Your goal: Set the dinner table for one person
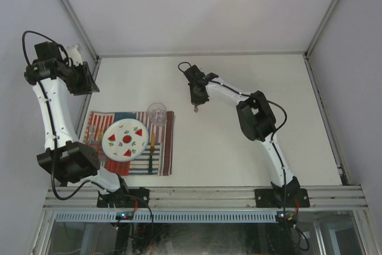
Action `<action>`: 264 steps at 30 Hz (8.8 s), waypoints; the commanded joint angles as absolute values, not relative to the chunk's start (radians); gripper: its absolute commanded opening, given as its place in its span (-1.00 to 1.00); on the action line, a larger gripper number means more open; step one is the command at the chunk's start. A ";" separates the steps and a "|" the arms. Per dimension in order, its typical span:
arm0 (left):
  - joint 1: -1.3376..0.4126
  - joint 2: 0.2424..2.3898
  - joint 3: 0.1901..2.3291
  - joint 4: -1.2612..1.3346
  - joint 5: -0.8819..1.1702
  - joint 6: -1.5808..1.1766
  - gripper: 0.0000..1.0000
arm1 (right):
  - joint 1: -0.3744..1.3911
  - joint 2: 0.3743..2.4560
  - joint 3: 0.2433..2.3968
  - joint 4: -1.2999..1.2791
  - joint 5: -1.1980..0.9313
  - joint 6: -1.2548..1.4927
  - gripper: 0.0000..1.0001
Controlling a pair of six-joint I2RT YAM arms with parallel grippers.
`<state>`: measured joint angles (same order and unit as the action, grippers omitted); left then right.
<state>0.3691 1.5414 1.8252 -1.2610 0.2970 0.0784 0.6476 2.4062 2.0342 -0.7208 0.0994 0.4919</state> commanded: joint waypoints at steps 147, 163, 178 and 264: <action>0.374 1.168 1.415 -1.159 0.286 0.233 -0.27 | 0.810 2.057 1.592 -0.837 0.012 0.842 -1.00; 0.374 1.025 1.313 -1.207 0.347 0.297 -0.25 | 0.979 1.883 1.486 -0.838 0.202 0.909 -1.00; 0.375 1.002 1.320 -1.223 0.332 0.295 -0.25 | 0.851 2.192 1.841 -0.917 0.160 0.873 -1.00; 0.376 1.059 1.231 -1.100 0.327 0.272 -0.26 | 0.765 2.009 1.524 -1.043 0.305 0.828 -1.00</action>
<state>0.3698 1.0546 1.2407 -1.1278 0.3256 0.2649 0.7555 1.9888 1.4868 -1.0626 0.3225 0.8463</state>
